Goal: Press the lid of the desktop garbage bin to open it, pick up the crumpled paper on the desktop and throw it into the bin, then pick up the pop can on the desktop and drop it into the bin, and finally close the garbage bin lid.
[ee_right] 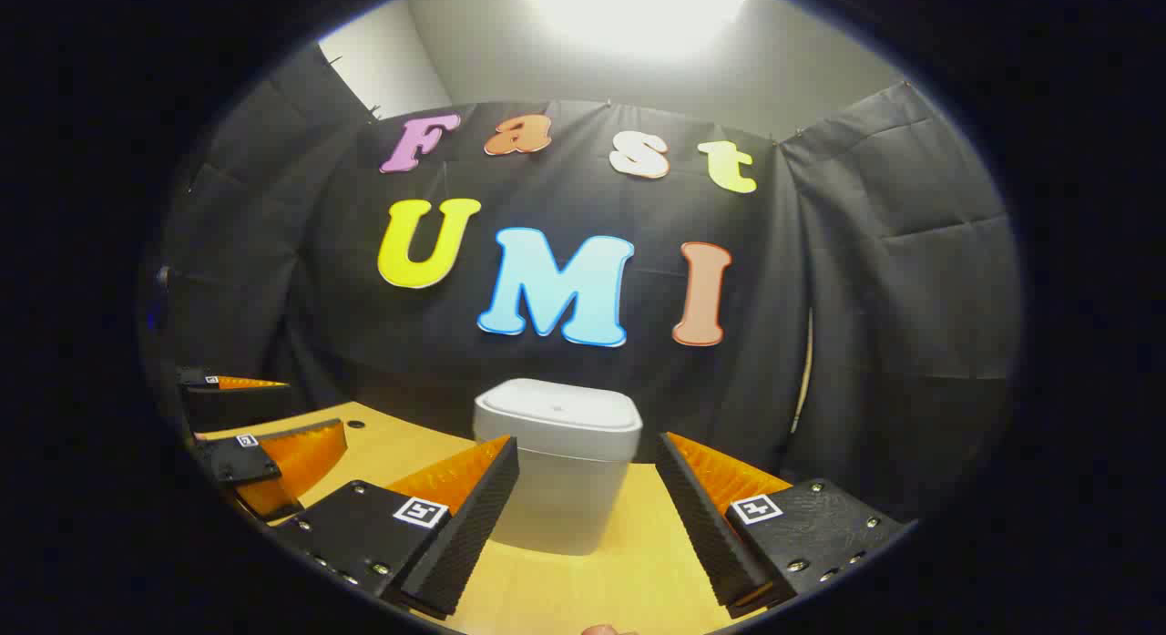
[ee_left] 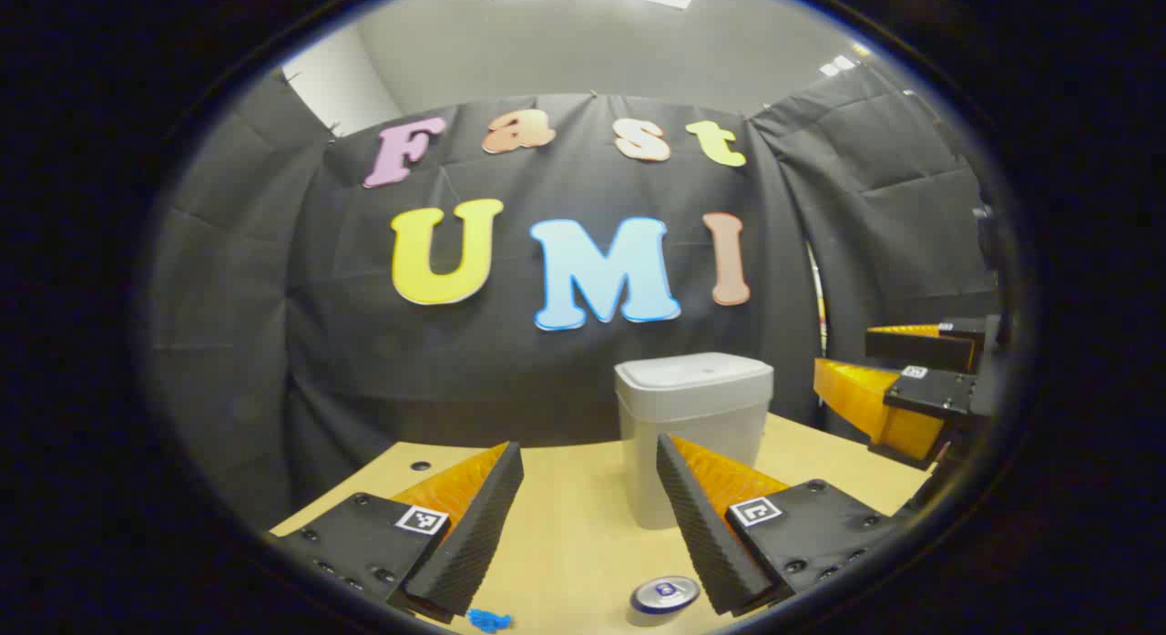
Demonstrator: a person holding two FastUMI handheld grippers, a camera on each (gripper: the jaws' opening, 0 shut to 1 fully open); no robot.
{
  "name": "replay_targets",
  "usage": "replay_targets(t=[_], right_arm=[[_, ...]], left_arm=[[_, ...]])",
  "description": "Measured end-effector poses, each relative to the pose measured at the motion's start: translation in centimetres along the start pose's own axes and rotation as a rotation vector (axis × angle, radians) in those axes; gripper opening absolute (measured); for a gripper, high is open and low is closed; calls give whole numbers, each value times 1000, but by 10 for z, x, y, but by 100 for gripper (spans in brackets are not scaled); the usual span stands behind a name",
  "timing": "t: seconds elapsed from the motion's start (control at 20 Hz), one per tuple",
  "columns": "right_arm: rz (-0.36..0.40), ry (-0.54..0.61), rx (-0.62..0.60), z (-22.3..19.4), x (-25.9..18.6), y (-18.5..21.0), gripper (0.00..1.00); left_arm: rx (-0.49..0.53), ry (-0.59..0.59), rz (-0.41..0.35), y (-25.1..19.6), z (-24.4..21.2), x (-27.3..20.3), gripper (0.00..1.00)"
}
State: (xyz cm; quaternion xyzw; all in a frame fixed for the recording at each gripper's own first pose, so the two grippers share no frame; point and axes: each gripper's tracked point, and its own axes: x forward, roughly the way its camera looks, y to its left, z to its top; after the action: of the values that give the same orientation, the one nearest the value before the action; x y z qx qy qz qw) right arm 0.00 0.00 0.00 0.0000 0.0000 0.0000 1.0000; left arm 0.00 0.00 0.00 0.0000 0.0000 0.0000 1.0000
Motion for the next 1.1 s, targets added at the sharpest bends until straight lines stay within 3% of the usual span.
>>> replay_targets(t=[0.2,0.45,0.55,1.1], right_arm=[[75,-6,-48,-3,12,9,97],[61,34,-78,-10,12,1,97],[27,64,-70,-12,12,-4,97],[0,103,-64,-17,32,12,97]], left_arm=[[-35,-32,109,40,24,-2,95],[-56,-26,163,55,19,7,98],[-33,6,161,56,16,14,96],[9,-3,77,78,24,42,98]])
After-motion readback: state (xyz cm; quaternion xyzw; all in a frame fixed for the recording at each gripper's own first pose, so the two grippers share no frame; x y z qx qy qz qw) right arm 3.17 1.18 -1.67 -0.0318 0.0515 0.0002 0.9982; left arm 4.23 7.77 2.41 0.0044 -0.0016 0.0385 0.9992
